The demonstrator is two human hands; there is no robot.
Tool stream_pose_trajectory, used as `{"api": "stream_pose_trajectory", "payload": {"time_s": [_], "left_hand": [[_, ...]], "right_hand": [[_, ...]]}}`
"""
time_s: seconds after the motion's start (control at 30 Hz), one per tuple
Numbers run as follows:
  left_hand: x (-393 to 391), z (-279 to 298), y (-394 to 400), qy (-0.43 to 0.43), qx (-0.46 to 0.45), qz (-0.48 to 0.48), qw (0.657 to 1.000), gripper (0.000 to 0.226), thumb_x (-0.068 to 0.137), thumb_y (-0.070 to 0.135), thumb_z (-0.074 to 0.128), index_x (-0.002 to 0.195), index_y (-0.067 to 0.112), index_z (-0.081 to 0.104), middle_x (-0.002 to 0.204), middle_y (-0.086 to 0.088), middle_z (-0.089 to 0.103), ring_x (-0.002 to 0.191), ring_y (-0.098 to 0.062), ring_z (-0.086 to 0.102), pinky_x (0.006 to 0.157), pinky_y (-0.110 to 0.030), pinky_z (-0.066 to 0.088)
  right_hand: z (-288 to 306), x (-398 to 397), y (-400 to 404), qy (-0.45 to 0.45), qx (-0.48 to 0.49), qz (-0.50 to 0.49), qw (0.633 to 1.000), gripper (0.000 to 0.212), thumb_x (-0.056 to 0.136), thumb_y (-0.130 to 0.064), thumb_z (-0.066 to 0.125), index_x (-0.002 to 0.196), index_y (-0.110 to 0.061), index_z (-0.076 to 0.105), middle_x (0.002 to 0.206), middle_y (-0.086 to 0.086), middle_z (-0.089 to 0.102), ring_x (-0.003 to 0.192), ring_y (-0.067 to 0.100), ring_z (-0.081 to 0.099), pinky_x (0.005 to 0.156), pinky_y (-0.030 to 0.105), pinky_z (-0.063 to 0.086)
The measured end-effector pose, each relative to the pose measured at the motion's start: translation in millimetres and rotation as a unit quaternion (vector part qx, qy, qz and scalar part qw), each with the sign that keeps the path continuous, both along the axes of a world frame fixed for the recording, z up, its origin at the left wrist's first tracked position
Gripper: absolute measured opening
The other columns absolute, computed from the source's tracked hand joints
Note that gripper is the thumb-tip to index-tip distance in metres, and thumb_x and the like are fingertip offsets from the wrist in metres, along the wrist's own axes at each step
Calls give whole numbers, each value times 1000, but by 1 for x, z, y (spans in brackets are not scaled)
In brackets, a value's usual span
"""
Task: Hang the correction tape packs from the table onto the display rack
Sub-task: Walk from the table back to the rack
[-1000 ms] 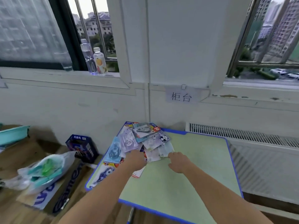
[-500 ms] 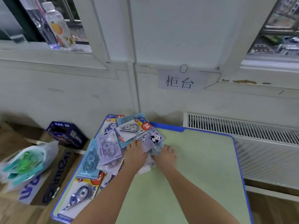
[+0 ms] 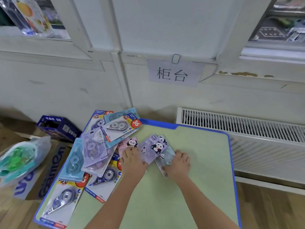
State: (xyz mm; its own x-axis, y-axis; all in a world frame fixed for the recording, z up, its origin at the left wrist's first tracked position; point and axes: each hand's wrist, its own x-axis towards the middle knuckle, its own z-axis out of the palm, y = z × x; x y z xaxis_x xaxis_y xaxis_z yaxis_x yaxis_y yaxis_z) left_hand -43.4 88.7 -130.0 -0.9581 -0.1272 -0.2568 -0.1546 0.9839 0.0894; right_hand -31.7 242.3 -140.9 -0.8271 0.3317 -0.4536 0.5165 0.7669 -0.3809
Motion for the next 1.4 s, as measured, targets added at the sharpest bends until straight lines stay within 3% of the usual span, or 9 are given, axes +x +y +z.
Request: {"api": "stream_pose_trajectory", "payload": {"time_s": [0.27, 0.5, 0.73, 0.83, 0.93, 1.07, 1.2, 1.3, 1.4], "left_hand": [[9, -4, -1, -36, 88, 14, 995, 80, 77, 48, 68, 138, 11, 31, 131, -10, 42, 122, -27, 43, 97, -32, 38], [27, -3, -25, -126, 335, 39, 933, 59, 82, 28, 70, 128, 1, 45, 99, -8, 58, 83, -20, 57, 64, -28, 42], [36, 51, -17, -150, 512, -53, 844, 25, 89, 25, 67, 94, 11, 47, 92, -4, 51, 85, -18, 51, 69, -25, 38], [45, 77, 9, -164, 554, -115, 808, 36, 87, 26, 70, 95, -1, 47, 92, -9, 49, 83, -16, 47, 73, -28, 37], [67, 114, 42, -179, 588, -178, 768, 63, 73, 44, 75, 105, -3, 50, 93, -7, 56, 82, -15, 51, 78, -29, 41], [119, 158, 89, -205, 615, -268, 713, 32, 80, 32, 77, 101, 16, 59, 94, 2, 69, 81, -8, 63, 75, -17, 47], [194, 194, 127, -227, 611, -360, 668, 74, 60, 63, 75, 118, 19, 59, 109, 2, 71, 102, -12, 66, 94, -33, 49], [270, 213, 150, -271, 611, -404, 624, 49, 64, 51, 79, 104, 27, 62, 99, 5, 73, 97, -15, 68, 91, -37, 50], [363, 228, 164, -302, 602, -458, 580, 27, 81, 34, 74, 102, 25, 59, 93, 11, 69, 84, 0, 66, 72, -13, 47]], "right_hand": [[6, 35, 31, 4, -6, -138, 990, 77, 69, -40, 81, 121, -4, 37, 126, 9, 41, 122, 27, 39, 97, 32, 34], [26, 75, 22, 129, -204, -281, 929, 40, 80, -13, 74, 94, -7, 37, 84, 6, 50, 77, 23, 47, 52, 29, 27], [73, 128, -1, 269, -285, -381, 838, 22, 83, -10, 71, 86, -1, 51, 76, 0, 57, 67, 11, 52, 56, 15, 40], [106, 162, 5, 327, -308, -417, 790, 22, 83, -10, 71, 99, -4, 59, 86, 3, 67, 80, 19, 63, 76, 31, 51], [141, 207, 17, 383, -296, -442, 755, 17, 86, -14, 69, 100, -19, 61, 98, 2, 70, 92, 20, 66, 84, 36, 53], [187, 281, 27, 462, -235, -467, 716, 19, 87, -14, 66, 103, -24, 61, 92, -7, 70, 80, 4, 66, 65, 13, 50], [223, 371, 27, 504, -165, -493, 690, 22, 87, -16, 67, 104, -27, 62, 97, -6, 73, 90, 12, 69, 79, 29, 55], [241, 454, 22, 534, -97, -524, 656, 23, 85, -24, 69, 106, -31, 63, 101, -9, 72, 96, 12, 68, 84, 32, 51], [254, 547, 9, 543, -29, -564, 621, 25, 84, -29, 69, 107, -31, 62, 103, -10, 71, 98, 11, 66, 84, 29, 49]]}}
